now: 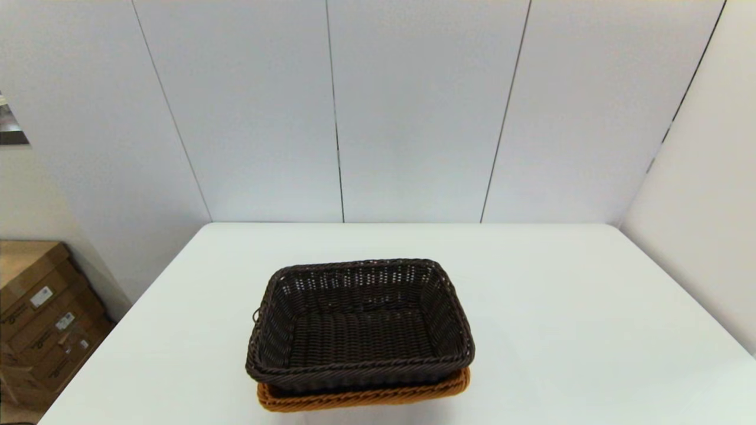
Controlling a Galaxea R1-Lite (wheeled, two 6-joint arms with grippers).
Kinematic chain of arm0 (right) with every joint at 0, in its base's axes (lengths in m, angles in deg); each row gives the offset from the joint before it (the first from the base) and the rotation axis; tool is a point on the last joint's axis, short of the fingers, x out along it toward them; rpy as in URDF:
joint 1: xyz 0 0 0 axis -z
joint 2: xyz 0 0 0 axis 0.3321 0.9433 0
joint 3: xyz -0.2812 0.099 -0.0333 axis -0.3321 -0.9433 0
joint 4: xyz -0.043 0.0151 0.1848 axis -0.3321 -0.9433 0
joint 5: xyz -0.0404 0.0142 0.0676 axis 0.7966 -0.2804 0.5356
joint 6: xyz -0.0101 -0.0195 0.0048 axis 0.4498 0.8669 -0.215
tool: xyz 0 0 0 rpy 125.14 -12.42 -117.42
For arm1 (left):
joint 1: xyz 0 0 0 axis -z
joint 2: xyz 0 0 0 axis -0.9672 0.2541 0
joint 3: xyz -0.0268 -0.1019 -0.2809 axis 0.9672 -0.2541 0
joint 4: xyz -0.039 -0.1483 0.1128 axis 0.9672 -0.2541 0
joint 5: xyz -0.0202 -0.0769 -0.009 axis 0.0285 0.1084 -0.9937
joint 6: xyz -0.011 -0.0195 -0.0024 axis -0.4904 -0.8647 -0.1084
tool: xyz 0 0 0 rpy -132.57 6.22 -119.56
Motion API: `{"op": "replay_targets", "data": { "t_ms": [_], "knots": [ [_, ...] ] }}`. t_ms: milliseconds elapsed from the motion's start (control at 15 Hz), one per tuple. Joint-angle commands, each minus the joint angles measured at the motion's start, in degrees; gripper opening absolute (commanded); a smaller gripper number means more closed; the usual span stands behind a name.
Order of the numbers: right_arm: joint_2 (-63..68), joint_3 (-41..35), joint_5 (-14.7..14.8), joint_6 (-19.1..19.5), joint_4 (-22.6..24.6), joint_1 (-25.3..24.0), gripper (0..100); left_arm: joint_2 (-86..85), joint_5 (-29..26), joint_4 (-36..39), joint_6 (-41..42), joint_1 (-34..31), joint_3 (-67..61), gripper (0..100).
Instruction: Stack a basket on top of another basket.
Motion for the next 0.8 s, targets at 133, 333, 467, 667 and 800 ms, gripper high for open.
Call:
{"op": "replay_targets", "data": {
  "t_ms": [133,333,467,667,800],
  "knots": [
    [-0.01,-0.09,0.03,-0.5,-0.08,0.0,100,-0.11,0.02,-0.05,-0.02,-0.02,0.01,100],
    [-0.01,-0.09,0.03,-0.5,0.01,0.0,100,-0.11,0.02,-0.05,-0.02,-0.02,0.01,100],
    [-0.01,-0.09,0.03,-0.59,0.01,0.0,100,-0.11,0.02,-0.05,-0.02,-0.02,0.01,100],
    [-0.01,-0.09,0.03,-0.59,-0.08,0.0,100,-0.11,0.02,-0.05,-0.02,-0.02,0.01,100],
    [0.07,0.0,0.03,-0.77,-0.08,0.0,100,-0.11,0.02,-0.05,-0.02,-0.02,0.01,100]
  ]
}}
